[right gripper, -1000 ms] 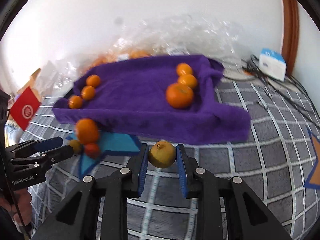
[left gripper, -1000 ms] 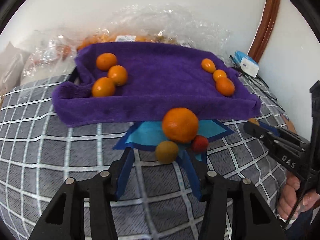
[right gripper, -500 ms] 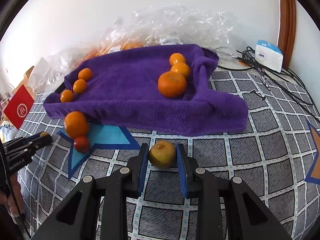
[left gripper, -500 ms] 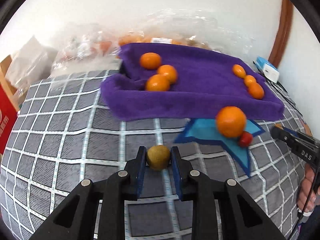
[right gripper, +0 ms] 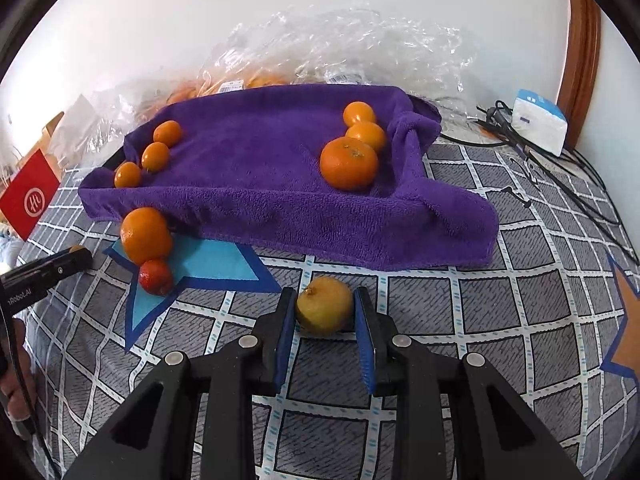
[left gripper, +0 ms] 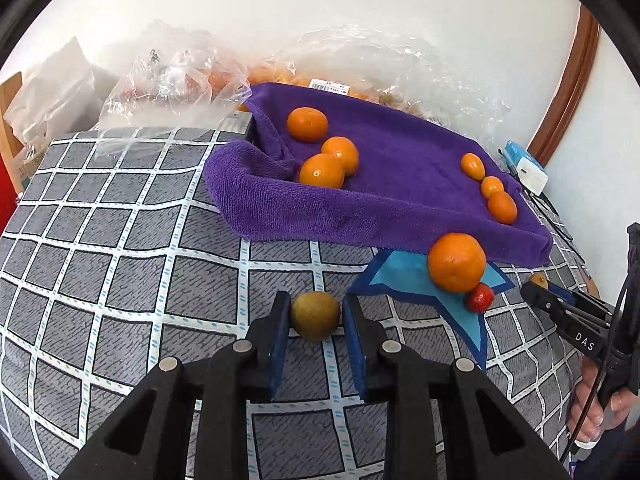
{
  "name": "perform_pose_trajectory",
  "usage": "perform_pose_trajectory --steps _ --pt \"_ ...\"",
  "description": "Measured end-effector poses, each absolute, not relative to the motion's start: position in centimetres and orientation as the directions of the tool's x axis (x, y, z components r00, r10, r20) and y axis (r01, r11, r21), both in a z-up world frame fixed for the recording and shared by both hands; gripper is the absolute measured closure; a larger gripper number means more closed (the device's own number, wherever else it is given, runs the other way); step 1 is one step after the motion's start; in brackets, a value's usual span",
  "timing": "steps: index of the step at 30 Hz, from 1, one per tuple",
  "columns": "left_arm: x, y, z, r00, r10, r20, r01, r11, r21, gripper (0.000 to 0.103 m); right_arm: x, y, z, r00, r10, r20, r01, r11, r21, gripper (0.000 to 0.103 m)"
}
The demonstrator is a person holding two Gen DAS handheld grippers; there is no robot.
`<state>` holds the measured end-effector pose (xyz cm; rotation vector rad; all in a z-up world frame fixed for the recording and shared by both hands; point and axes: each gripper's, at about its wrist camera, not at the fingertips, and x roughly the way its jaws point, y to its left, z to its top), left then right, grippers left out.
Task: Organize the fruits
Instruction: 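Carry both held fruits over the towel and open both grippers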
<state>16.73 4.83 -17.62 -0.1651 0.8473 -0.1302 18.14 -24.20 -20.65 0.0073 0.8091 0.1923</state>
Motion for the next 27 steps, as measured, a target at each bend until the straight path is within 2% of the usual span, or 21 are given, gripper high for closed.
perform_pose_trajectory --steps 20,27 --pt "15.3 6.4 -16.5 0.725 -0.194 -0.661 0.021 0.965 -0.260 0.079 17.1 -25.1 -19.3 0.738 0.203 -0.644 -0.158 0.979 0.128 0.075" --pt "14.6 6.6 -15.6 0.766 -0.208 -0.608 0.027 0.956 -0.293 0.079 16.7 -24.6 -16.6 0.765 0.225 -0.604 -0.180 0.974 0.134 0.075"
